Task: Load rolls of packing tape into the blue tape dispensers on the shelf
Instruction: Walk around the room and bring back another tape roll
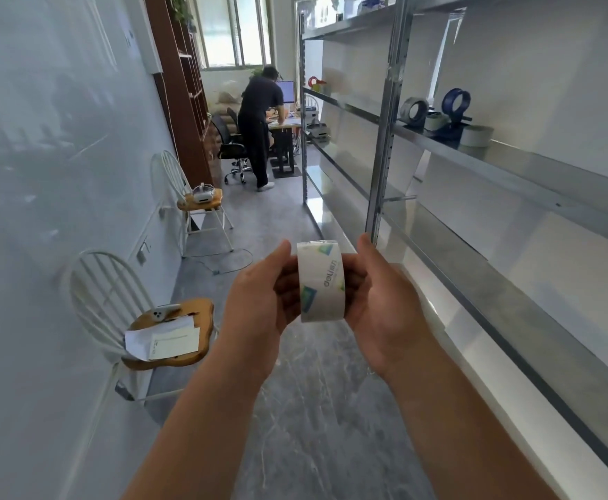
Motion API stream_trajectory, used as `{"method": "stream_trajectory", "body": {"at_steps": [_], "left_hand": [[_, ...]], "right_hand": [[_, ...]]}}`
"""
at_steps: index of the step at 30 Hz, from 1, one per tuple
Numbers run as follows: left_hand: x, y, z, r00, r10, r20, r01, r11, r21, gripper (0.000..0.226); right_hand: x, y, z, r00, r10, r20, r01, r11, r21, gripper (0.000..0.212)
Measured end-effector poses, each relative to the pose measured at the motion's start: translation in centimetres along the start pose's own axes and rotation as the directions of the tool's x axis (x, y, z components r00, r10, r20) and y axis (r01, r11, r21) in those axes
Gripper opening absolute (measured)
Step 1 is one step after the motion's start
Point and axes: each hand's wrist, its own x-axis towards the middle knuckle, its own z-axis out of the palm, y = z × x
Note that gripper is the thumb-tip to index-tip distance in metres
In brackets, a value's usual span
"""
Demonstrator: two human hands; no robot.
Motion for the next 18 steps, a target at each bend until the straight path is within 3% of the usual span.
{"method": "stream_trajectory", "body": {"at_steps": [18], "left_hand": [[25.1, -0.3, 5.6, 0.996, 0.023, -0.089, -0.02, 0.999, 0.035, 0.039]], "right_hand": [[26.9, -1.8, -2.8, 0.995, 0.033, 0.099, -0.036, 0.999, 0.033, 0.054]]}}
